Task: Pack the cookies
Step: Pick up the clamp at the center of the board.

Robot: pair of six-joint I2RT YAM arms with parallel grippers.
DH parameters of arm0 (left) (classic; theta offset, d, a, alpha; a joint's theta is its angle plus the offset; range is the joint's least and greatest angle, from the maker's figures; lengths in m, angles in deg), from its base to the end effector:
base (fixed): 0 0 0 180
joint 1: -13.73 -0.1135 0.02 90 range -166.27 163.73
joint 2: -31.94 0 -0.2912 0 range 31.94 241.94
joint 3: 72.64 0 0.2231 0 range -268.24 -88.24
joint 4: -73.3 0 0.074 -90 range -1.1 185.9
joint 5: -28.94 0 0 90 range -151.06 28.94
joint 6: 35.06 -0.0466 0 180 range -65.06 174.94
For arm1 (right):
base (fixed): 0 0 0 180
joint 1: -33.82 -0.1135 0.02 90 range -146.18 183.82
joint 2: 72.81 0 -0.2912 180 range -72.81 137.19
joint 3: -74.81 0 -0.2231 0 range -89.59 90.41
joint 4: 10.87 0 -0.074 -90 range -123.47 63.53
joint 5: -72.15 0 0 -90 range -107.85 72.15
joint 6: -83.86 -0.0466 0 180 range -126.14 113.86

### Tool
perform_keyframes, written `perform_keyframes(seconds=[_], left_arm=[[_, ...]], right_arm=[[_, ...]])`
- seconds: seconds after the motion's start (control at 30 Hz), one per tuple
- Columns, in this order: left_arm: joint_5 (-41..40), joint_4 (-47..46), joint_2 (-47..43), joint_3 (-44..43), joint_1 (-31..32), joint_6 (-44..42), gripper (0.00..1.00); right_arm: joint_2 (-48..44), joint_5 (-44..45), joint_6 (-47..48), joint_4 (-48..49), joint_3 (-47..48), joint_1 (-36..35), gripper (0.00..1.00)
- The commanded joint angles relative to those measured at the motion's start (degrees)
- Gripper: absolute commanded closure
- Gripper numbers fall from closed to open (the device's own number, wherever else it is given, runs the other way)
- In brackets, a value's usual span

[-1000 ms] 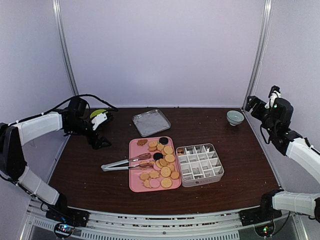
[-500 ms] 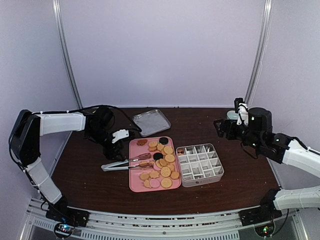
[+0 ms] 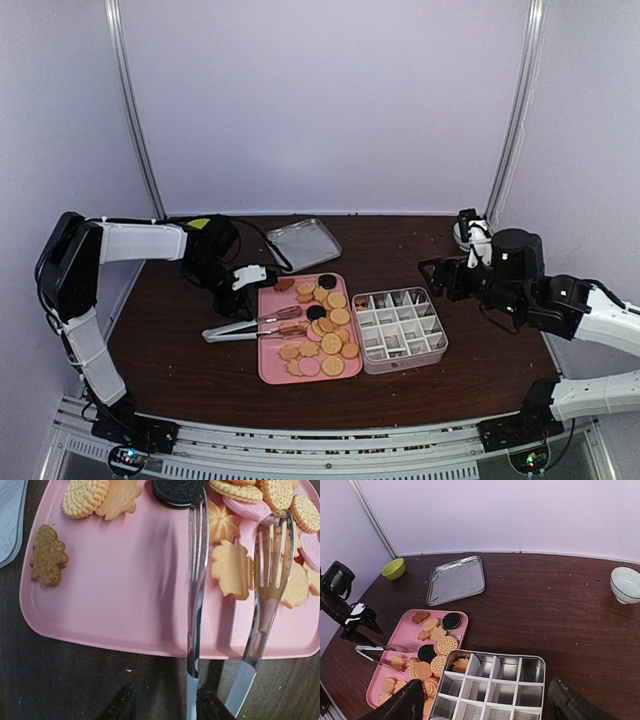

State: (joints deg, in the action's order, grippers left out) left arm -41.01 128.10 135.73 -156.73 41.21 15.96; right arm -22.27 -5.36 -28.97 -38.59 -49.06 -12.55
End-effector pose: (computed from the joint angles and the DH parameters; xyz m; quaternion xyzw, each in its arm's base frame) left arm 0.2862 -0.1669 0.2076 0.5543 0.8033 -0.1583 0.1494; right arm 0.1230 0.1144 0.3150 -0.1088 0.8198 0.2408 0.5080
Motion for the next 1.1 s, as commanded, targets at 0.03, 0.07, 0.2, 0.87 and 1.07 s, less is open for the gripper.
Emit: perform_keyframes(seconds=[0.03, 0.07, 0.2, 0.87, 1.07], left_arm=[[0.8, 1.3, 0.2, -0.9, 0.0, -0.3, 0.55], [0.9, 1.3, 0.2, -0.7, 0.0, -0.3, 0.54], [0.3, 1.3, 1.2, -0.9, 0.3, -0.2, 0.55], [-7.8, -0.7, 2.4, -1.5, 2.9, 4.0, 1.0], [-3.6, 4.3, -2.0, -7.0, 2.9, 7.5, 1.0]], right_arm=[[-0.4, 2.4, -0.6, -1.9, 0.9, -1.2, 0.14], [-0.2, 2.4, -0.6, -1.9, 1.2, -1.2, 0.14], [0.9, 2.4, -0.2, -2.7, 2.6, -1.5, 0.15], [2.5, 1.8, -1.3, 0.1, 3.1, -3.7, 0.26], [2.8, 0.9, -1.3, 1.1, 3.7, -3.9, 0.26]])
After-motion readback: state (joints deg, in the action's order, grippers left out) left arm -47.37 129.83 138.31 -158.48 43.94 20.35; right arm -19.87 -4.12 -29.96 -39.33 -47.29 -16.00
